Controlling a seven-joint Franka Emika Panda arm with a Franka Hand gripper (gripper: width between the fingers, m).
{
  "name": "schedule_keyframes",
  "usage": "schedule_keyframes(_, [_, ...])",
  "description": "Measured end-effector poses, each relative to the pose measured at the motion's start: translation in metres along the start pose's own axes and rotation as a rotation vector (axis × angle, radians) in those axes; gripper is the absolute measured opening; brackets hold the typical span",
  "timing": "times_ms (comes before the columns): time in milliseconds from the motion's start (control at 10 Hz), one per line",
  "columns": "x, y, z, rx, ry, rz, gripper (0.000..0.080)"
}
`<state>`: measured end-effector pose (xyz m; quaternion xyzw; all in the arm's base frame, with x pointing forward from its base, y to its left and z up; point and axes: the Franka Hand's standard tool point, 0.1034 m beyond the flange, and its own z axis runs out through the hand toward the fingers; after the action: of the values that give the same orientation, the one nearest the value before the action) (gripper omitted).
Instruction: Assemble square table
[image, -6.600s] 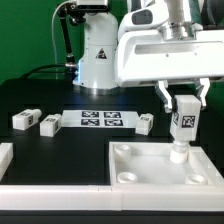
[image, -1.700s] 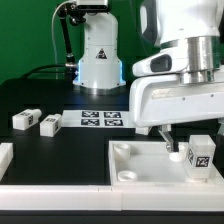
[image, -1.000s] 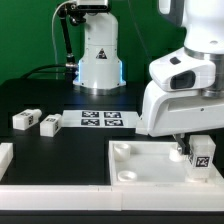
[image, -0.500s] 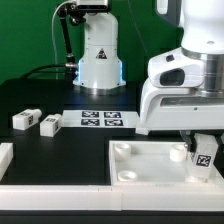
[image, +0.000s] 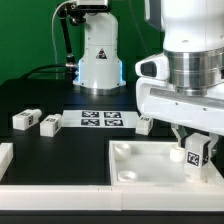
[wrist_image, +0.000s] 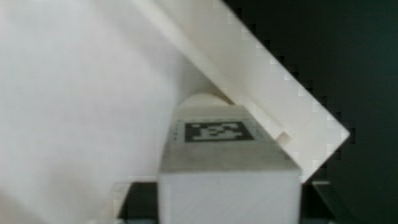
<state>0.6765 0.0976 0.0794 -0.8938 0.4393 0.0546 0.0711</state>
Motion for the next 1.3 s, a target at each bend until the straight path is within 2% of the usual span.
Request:
schedule_keyframes(200, [0.0, -0.003, 0.0, 0.032, -0.019, 0.22, 0.0294])
schedule_keyframes(500, [-0.002, -0.003, 0.001, 0.033, -0.022, 0.417, 0.0294])
schedule_keyframes(700, [-0.001, -0.002, 0.001, 0.061, -0.009, 0.489, 0.0294])
schedule_keyframes(800, [-0.001, -0.002, 0.001, 0.061, -0.01, 0.457, 0.0294])
schedule_keyframes(900, [0.0, -0.003, 0.0, 0.054, 0.003, 0.366, 0.0368])
schedule_keyframes(1000, [0.001, -0.007, -0.003, 0.044, 0.026, 0.172, 0.0543])
schedule_keyframes(1100, [-0.003, -0.009, -0.005, 0.017, 0.046, 0.026, 0.0543])
schedule_keyframes(1200, [-0.008, -0.012, -0.006, -0.001, 0.057, -0.059, 0.0632])
schedule_keyframes(1300, [-0.005, -0.01, -0.005, -0.001, 0.058, -0.138, 0.0644])
